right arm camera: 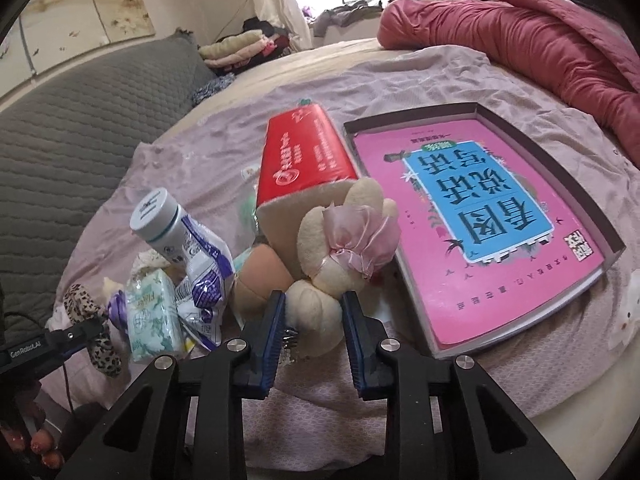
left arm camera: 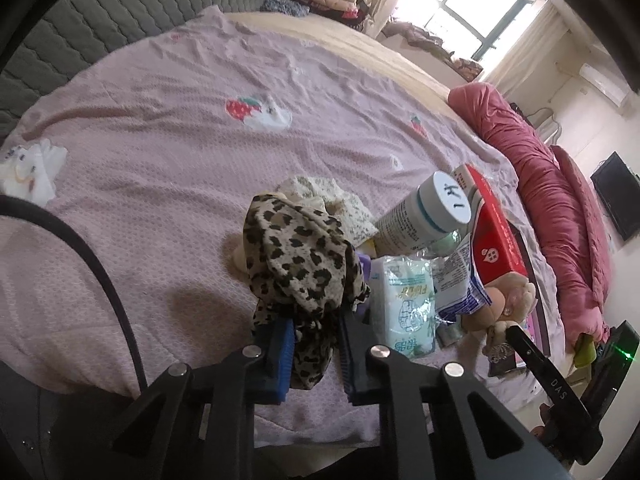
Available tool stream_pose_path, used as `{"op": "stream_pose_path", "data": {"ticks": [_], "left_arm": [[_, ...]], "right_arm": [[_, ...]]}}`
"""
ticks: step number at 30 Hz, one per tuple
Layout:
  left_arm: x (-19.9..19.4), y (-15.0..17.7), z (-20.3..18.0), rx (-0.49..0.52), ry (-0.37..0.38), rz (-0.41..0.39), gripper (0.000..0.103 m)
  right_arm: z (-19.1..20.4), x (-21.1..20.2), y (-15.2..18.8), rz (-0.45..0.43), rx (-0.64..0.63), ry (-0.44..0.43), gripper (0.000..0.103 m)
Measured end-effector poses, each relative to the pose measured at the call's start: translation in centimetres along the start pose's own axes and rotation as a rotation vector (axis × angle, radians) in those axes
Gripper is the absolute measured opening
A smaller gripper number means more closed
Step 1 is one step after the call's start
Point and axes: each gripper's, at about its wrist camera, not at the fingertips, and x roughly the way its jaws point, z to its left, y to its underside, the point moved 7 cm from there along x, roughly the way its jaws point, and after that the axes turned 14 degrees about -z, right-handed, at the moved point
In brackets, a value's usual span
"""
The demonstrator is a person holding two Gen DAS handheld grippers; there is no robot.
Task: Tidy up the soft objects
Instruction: 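Lift and carry the cloth and doll toward the pink book tray with both tools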
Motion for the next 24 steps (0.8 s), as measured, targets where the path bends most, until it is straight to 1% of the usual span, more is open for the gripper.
{"op": "stream_pose_path", "data": {"ticks": [3,7,11,16,17,21,24], "left_arm": [[-0.9,-0.5,-0.2,0.005,0.003,-0.032,0.020],[-2.3,-1.2,-1.8,0.042,0.028,-0.073,0.020],[-3.6,-1.5,-4.7,0.092,0.084,-0.093,0.020],[-4.4,-1.9,-8.3,0.168,0.123,-0.121,0.020],[-4.4,-1.9,-9.1,0.183,0.130,-0.124,0.020],[-3.7,-1.1,-11.0,0.213,0.142,-0.102,0.020],[-3.0,-0.1,-12.0,0.224,0.154,-0.070,0.020]], "right_arm": [[-0.3,-0.7,-0.5,-0.022,0.000,0.004,0.029],[-0.4,-1.8,-1.5,-0.065,-0.009,0.002,0.028],[-0.8,-2.6,-2.1,-0.094,-0.009,0.005,0.028],[-1.8,-3.2,-2.8,-0.117,0.017,0.001,0.026],[-2.1,-3.1,-2.8,-0.112,0.032,-0.009,0.025],[-3.1,-2.0,-2.3,-0.073,0.058,-0.001,0.023],[-3.3,-2.2,-2.5,-0.083,0.067,-0.013,0.022]]}}
